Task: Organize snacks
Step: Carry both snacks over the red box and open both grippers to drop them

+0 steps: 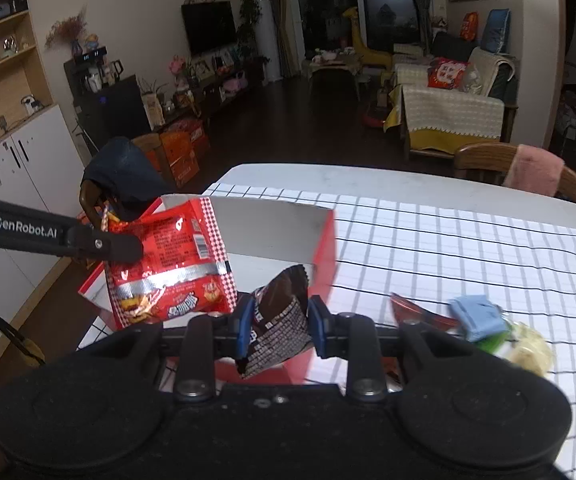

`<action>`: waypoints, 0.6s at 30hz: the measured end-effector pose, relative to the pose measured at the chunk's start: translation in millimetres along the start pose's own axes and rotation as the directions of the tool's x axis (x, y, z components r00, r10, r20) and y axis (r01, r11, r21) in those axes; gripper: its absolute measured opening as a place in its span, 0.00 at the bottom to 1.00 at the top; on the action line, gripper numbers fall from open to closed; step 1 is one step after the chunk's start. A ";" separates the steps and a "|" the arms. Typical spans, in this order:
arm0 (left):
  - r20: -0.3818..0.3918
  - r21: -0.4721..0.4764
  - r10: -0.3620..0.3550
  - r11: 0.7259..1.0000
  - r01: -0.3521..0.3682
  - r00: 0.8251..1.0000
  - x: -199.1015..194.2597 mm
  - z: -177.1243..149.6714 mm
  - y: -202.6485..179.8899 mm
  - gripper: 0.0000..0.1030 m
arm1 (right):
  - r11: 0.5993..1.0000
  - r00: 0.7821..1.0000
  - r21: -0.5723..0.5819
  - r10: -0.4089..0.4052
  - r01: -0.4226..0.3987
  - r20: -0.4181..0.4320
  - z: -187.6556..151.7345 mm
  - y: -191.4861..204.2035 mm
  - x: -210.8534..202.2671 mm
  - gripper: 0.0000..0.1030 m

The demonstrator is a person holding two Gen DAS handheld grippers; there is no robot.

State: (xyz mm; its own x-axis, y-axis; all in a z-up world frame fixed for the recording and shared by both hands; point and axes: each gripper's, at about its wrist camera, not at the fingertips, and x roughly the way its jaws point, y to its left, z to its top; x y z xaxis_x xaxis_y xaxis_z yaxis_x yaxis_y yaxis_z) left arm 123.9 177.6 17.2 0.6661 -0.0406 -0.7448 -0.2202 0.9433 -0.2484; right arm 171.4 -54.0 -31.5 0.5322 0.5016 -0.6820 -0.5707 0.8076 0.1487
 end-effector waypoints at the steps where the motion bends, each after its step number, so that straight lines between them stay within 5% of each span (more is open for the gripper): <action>1: -0.004 -0.002 0.003 1.000 -0.003 1.000 3.7 3.3 8.0 0.24 | 1.000 1.000 -0.003 -0.003 0.003 -0.009 2.6 4.9 7.8 0.27; 18: -0.130 0.046 0.043 0.998 -0.038 0.991 83.5 9.1 86.5 0.24 | 0.995 0.975 -0.090 -0.059 0.041 -0.212 4.4 63.8 127.0 0.27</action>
State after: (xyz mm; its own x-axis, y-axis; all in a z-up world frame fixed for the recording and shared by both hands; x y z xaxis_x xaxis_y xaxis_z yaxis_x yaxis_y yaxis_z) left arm 167.0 258.8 -60.8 0.5574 -0.0422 -0.8291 -0.2122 0.9583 -0.1915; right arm 205.3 62.6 -105.5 0.4204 0.3755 -0.8260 -0.6026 0.7961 0.0553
